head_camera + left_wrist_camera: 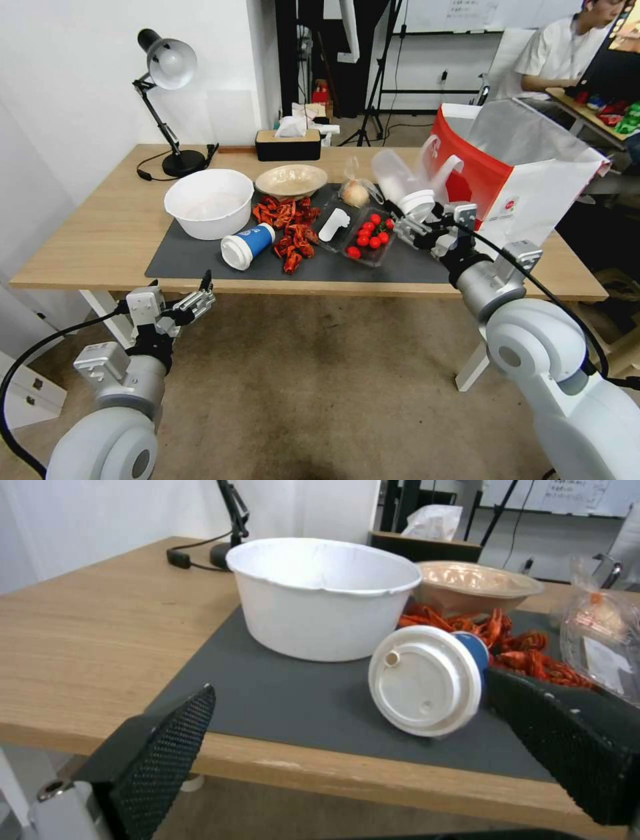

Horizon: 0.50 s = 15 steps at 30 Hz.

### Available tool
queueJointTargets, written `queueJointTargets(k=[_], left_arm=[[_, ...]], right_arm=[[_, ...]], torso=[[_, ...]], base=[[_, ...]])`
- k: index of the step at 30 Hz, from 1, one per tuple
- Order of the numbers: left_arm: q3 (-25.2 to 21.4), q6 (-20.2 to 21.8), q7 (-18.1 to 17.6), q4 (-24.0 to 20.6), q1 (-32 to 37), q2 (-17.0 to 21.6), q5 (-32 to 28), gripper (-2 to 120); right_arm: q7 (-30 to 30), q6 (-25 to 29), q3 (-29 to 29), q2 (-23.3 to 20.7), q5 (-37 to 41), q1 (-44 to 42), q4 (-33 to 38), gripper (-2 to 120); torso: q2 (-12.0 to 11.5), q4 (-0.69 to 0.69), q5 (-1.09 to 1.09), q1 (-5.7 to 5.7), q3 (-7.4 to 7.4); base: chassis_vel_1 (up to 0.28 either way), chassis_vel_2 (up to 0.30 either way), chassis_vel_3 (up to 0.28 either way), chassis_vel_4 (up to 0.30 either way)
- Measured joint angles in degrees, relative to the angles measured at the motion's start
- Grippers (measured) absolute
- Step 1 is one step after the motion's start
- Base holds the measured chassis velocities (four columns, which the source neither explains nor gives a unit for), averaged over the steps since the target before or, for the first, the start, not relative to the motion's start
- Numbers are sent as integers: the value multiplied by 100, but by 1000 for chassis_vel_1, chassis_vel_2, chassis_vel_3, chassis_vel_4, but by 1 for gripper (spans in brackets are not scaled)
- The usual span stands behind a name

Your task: Pick up the trash from the table and place it into the takeout bag.

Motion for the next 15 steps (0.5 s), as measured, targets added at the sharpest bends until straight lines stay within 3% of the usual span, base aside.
queueJointTargets(k=[5,12,15], left_arm=[[-28,0,0,-17,20,0,0,100],[-33,2,-2,-26,46,5,0,100],[-33,4,10,-28,48,23,-12,100]], right_arm=[[144,11,109,-135,117,190,20,72],[1137,216,261,-529,819,1128,-302,71],[1535,213,343,-888,1288,1648,-712,71]], torso=[[0,0,-1,0,0],[0,1,1,0,1],[0,0,0,0,1]], base=[[0,0,0,0],[0,0,0,0],[0,0,0,0]])
